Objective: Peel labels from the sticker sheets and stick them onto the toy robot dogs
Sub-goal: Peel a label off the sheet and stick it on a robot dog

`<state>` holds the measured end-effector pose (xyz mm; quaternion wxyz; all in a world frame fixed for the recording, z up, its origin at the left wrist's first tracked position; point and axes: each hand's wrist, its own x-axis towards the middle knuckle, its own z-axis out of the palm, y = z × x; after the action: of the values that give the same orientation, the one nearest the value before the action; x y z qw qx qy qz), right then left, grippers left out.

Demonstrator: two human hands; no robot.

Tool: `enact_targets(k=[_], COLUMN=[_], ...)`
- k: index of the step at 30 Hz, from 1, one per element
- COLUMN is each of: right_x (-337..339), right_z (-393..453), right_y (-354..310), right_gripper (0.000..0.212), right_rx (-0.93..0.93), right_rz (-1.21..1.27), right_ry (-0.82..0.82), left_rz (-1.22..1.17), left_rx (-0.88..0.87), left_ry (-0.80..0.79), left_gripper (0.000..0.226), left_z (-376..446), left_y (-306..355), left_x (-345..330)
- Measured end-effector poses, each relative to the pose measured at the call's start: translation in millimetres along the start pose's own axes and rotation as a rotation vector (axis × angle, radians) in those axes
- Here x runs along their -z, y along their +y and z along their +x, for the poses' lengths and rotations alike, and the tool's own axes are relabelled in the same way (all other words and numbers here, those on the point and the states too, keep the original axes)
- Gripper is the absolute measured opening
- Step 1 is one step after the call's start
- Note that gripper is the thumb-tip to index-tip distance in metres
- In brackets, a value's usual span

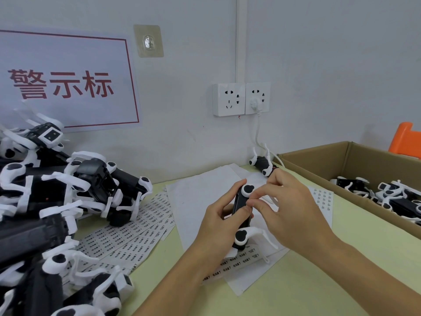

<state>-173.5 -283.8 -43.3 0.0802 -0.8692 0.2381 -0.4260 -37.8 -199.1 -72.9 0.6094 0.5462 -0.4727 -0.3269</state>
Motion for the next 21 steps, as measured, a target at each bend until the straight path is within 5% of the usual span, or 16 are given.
enact_targets(k=[16,21], right_x=[6.7,8.9], right_z=[1.3,-1.8], right_y=[-2.4,0.2], right_gripper=[0.010,0.013], right_rx=[-0.074,0.052], right_rz=[0.031,0.041], right_ry=[0.135,0.068], left_rz=[-0.031,-0.093], left_rx=[0.056,0.093], left_ry=[0.018,0.038], left_gripper=[0.048,0.049], left_z=[-2.7,-2.4], left_y=[5.2,3.7], left_x=[2.0,5.2])
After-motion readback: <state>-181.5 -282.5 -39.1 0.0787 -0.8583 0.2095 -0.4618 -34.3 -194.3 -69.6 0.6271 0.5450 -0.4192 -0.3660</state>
